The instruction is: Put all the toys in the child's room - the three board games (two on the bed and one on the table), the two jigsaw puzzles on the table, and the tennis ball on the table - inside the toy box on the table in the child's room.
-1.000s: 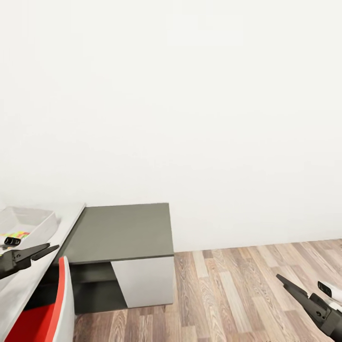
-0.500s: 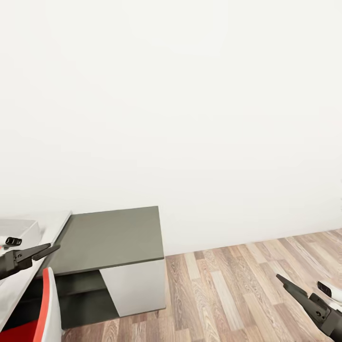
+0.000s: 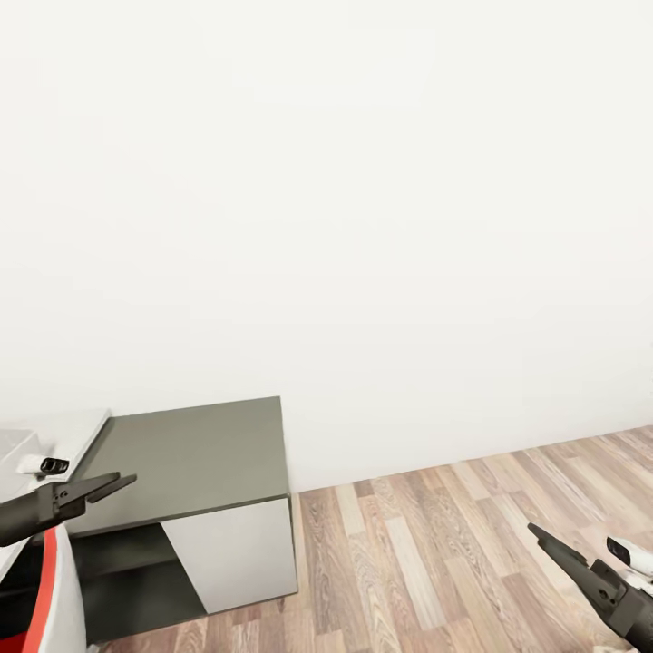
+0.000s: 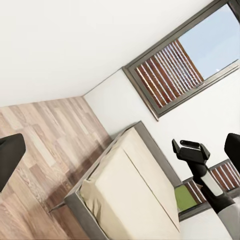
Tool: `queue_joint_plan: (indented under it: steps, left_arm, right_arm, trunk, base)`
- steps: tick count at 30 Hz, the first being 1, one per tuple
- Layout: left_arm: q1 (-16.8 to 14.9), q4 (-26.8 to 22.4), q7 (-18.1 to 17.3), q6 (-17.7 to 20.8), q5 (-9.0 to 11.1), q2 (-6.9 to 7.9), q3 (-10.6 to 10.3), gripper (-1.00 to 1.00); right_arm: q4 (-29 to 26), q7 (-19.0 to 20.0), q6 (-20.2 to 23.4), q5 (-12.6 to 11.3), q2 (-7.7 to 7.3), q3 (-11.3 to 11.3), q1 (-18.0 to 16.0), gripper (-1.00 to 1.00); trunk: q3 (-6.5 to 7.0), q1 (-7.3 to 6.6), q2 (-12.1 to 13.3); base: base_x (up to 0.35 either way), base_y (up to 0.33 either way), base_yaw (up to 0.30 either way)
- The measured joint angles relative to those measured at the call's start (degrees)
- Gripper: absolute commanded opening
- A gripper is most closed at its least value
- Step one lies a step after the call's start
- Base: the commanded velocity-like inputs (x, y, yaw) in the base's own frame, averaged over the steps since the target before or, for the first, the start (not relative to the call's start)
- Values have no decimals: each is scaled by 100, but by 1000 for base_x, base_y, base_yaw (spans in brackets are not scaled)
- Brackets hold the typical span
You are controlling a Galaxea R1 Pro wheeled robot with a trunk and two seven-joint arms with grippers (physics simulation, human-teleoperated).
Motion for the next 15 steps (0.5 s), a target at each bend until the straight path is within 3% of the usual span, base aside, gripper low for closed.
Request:
queue_joint_plan:
  steps: [4, 9, 12, 15]
  left_arm:
    - [-3, 3, 0, -1, 0, 0, -11, 100]
    - [-3, 5, 0, -2, -8, -4, -24, 100]
    - [-3, 5, 0, -2, -4, -13, -33, 100]
    - [0, 5, 100, -2, -5, -75, -80, 100]
  right_arm:
    - [-1, -147, 4, -8, 3, 27, 0, 100]
    - [-3, -542, 34, 4, -3, 328, -2, 100]
    - [-11, -938, 50, 4, -5, 577, -15, 100]
    - [-14, -1483, 66, -1, -9, 989, -55, 100]
  trunk:
    - [0, 0, 0]
    - [0, 0, 0]
    - [0, 0, 0]
    - [0, 0, 1]
  base:
    - [0, -208, -1]
    - [0, -64, 0]
    - [0, -13, 0]
    - [0, -5, 0]
